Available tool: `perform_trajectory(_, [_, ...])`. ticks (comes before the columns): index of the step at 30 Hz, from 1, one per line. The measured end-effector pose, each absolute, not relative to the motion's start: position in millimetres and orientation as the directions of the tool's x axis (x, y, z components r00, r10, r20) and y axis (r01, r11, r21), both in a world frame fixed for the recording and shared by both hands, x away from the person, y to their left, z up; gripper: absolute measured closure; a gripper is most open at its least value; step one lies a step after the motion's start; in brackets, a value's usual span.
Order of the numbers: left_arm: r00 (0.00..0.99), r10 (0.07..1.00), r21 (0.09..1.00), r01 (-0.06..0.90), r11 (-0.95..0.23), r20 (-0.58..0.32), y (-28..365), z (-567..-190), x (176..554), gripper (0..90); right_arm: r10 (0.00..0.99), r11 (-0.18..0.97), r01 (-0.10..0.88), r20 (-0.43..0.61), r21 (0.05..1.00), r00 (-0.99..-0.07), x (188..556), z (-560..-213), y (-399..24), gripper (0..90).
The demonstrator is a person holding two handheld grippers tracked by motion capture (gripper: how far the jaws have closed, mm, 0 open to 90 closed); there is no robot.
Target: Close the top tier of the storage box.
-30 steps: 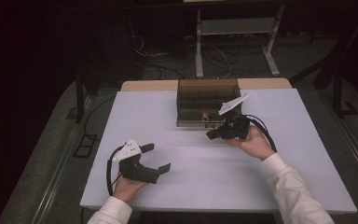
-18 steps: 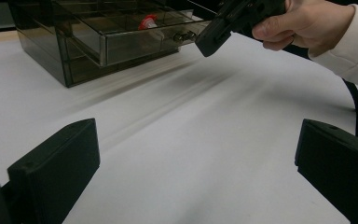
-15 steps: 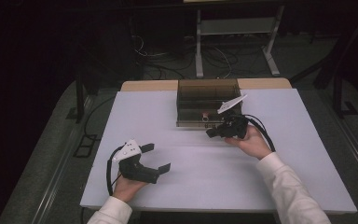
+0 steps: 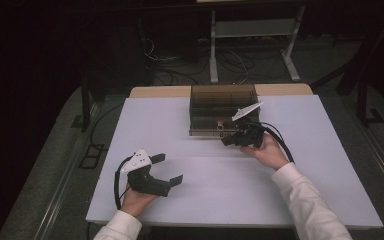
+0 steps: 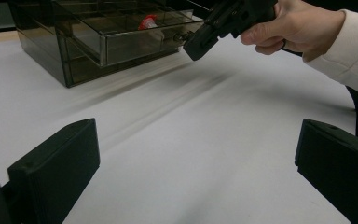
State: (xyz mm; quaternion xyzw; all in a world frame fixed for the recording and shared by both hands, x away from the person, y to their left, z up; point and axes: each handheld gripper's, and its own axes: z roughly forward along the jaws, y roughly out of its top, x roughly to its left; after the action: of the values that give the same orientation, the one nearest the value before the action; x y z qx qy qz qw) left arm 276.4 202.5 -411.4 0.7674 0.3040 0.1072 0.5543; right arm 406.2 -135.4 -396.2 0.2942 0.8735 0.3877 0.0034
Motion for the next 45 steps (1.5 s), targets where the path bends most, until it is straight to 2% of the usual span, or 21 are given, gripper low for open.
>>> perform_trajectory(24, [0.793, 0.585, 0.916, 0.347, -0.201, -0.172, 202.4, -411.5, 276.5, 0.0, 0.542, 0.513, 0.524, 0.217, 0.680, -0.812, 411.5, -397.8, -137.0, 89.1])
perform_trajectory(45, [0.792, 0.585, 0.916, 0.348, -0.201, -0.173, 202.3, -411.5, 276.5, 0.0, 0.571, 0.452, 0.557, 0.254, 0.697, -0.781, 423.0, -398.7, -147.5, 89.1])
